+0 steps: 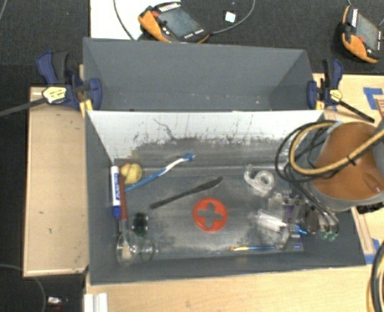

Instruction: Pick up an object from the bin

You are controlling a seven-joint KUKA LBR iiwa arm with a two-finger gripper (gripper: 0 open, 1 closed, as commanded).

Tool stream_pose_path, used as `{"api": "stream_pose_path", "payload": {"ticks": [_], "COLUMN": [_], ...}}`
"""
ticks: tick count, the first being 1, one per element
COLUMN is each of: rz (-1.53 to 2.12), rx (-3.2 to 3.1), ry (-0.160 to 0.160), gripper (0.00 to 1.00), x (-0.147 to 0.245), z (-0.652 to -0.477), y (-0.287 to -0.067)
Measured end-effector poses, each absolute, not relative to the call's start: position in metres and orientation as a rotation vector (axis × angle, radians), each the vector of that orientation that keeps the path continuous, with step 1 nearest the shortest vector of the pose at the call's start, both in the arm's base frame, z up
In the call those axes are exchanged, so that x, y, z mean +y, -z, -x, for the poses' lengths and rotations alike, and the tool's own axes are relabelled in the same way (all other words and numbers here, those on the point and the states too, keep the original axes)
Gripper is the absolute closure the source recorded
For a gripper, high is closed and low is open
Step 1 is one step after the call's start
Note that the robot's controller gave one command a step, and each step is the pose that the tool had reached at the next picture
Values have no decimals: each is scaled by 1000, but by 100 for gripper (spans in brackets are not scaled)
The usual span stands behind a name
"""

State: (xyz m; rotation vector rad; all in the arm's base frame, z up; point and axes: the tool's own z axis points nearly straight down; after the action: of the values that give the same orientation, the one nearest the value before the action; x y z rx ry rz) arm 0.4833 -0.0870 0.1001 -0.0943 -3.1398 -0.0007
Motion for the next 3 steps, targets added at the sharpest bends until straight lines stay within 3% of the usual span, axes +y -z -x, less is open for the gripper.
{"api": "stream_pose_path", "payload": {"ticks": [1, 2, 3], "rz": [355, 420, 419], "rx": [-3141, -3119, -3120], "ry": [-2, 1, 1], "gripper": [0, 100, 100], "x": [-78, -81, -81], "z": [-485, -510, -510], "y": [-70, -70, -70]}}
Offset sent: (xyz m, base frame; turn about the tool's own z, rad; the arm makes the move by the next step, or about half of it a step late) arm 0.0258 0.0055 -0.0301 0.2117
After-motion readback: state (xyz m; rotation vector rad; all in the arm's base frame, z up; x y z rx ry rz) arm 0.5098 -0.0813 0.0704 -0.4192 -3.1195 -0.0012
